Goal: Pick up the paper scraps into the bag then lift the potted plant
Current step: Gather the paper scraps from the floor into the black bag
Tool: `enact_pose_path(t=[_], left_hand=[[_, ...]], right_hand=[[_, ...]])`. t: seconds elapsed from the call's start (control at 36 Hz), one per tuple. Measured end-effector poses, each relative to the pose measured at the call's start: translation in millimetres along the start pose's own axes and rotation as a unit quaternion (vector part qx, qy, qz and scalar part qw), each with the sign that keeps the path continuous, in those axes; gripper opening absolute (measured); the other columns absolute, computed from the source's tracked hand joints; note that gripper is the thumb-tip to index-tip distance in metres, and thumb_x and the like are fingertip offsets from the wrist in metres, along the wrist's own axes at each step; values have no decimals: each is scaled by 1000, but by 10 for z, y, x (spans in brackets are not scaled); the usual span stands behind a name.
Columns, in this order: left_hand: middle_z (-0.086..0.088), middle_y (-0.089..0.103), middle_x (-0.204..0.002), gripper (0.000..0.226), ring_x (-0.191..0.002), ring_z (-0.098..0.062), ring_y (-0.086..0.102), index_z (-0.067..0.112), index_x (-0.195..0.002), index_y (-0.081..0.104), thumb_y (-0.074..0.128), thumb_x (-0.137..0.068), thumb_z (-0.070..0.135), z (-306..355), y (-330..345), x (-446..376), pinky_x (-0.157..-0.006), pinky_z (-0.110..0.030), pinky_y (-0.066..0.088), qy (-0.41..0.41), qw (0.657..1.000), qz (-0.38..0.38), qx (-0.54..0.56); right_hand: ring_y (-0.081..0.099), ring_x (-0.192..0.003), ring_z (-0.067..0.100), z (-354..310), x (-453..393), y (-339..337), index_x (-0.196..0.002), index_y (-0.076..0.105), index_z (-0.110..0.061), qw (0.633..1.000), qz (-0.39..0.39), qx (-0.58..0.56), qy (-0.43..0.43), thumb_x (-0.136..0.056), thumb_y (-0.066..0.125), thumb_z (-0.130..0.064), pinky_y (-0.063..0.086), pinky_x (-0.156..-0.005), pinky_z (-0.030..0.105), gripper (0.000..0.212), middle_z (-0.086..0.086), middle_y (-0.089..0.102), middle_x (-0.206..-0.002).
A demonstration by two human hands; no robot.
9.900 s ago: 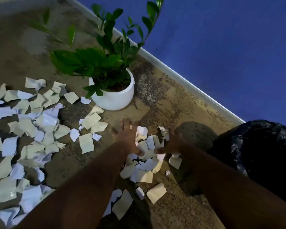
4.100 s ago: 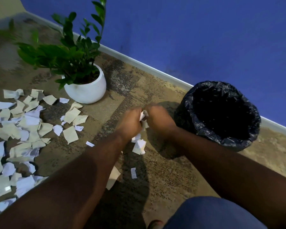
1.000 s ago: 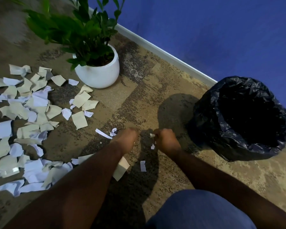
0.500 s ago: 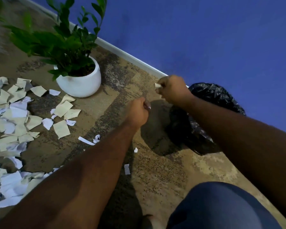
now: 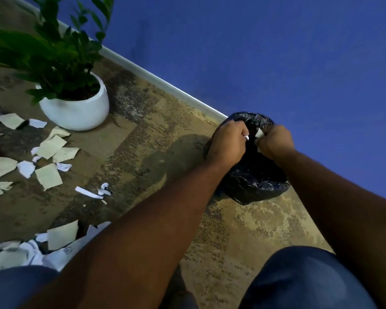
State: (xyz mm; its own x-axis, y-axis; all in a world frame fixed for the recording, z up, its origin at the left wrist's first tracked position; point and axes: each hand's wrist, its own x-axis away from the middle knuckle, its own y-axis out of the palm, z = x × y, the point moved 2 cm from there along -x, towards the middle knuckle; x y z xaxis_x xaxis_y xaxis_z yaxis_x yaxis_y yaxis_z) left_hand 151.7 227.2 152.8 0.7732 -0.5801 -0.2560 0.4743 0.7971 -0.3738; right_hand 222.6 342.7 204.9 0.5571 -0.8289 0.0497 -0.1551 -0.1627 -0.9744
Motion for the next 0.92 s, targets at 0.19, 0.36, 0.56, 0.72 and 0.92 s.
enact_pose_path(t=[0.19, 0.36, 0.56, 0.72, 0.92], left_hand=[[-6, 61, -116, 40, -106, -23, 60, 11, -125, 60, 66, -86, 5, -94, 21, 127, -85, -40, 57, 86, 994, -26, -63], [-5, 59, -114, 29, -111, -22, 52, 11, -117, 64, 59, -89, 5, -275, -323, 148, -87, -36, 52, 49, 994, 53, -86], [-5, 57, -124, 32, -118, -24, 51, 13, -118, 64, 53, -90, 3, -890, -932, 344, -99, -37, 47, -59, 985, 43, -155], [-11, 44, -142, 42, -131, -32, 41, 14, -134, 52, 57, -92, 22, -1683, -1429, 783, -110, -44, 40, -204, 936, -74, -276], [-9, 26, -155, 71, -143, -37, 23, 33, -148, 33, 67, -86, 35, -2222, -1848, 1285, -114, -56, 29, -282, 885, -164, -332]], right_hand=[[64, -67, 21, 110, 13, 206, -90, 69, -17, 993, -113, 41, -3, -80, 70, -8, 46, -52, 24, 13, 6, 68, -80], [67, -93, 36, -284, -20, 190, -115, 70, -16, 991, 27, 52, -118, -87, 58, -11, 53, -82, 40, 31, 18, 70, -109], [65, -99, 38, -1146, 180, 391, -113, 70, -12, 950, 77, 45, -299, -94, 56, -17, 53, -83, 42, 24, 17, 70, -112], [61, -94, 24, -1610, 570, 893, -113, 65, -16, 887, -4, 100, -450, -94, 51, -8, 49, -76, 32, 24, 6, 62, -107], [62, -90, 13, -1305, 1106, 1890, -118, 60, -24, 851, -167, 124, -482, -93, 54, -11, 56, -72, 28, 29, -3, 61, -110]])
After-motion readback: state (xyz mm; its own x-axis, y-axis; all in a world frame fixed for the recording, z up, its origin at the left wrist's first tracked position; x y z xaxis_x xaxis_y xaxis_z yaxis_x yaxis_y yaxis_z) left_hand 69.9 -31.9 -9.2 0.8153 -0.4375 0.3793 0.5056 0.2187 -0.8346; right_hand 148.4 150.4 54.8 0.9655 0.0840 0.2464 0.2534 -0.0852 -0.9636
